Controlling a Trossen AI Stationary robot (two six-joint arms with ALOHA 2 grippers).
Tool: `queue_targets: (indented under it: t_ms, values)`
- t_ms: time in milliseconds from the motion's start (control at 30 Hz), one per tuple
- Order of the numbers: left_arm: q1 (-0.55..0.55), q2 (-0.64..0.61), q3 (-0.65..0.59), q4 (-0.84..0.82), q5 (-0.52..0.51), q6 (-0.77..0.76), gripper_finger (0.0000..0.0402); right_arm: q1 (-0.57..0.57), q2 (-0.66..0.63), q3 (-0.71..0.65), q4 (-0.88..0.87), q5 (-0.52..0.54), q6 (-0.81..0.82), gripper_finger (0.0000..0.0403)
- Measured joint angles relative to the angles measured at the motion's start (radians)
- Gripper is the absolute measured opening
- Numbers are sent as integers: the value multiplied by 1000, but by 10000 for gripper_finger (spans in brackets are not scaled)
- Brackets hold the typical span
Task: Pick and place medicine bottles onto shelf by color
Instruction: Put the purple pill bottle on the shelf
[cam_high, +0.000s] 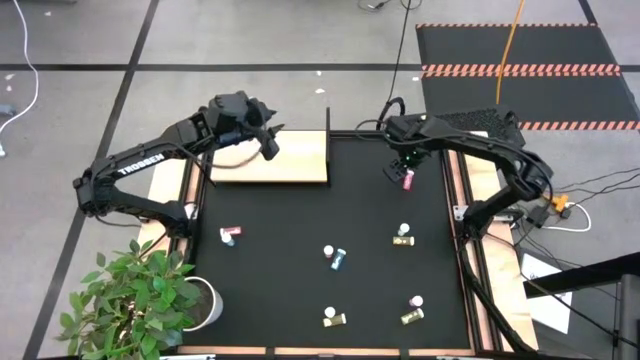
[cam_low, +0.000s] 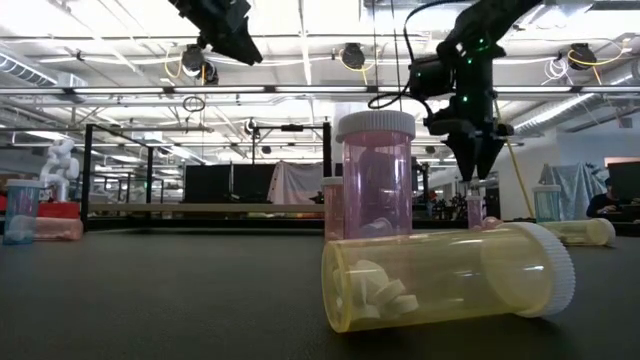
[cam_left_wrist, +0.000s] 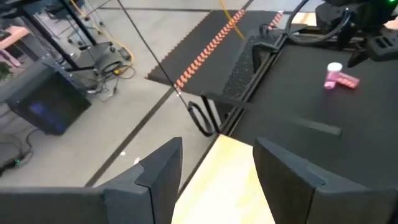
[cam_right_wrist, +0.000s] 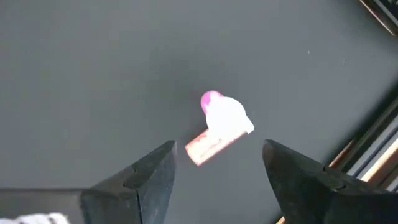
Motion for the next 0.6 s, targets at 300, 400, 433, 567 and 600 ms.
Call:
queue_targets:
  t_ms: [300, 400, 433, 567, 600]
  values:
    - [0, 0, -1, -43, 0, -111, 200, -71, 33, -2, 43, 2, -67, 235]
    - [1, 0, -1, -43, 0, -125, 200, -96, 33, -10, 78, -15, -74, 233]
    - [1, 0, -1, -44, 0, -136, 200, -105, 34, -16, 81, -35, -75, 231]
    - [1, 0, -1, -44, 0, -175, 200, -125, 34, -66, 119, -81, -91, 215]
    - [1, 0, -1, -44, 0, -176, 200, -126, 34, -78, 123, -81, -91, 211]
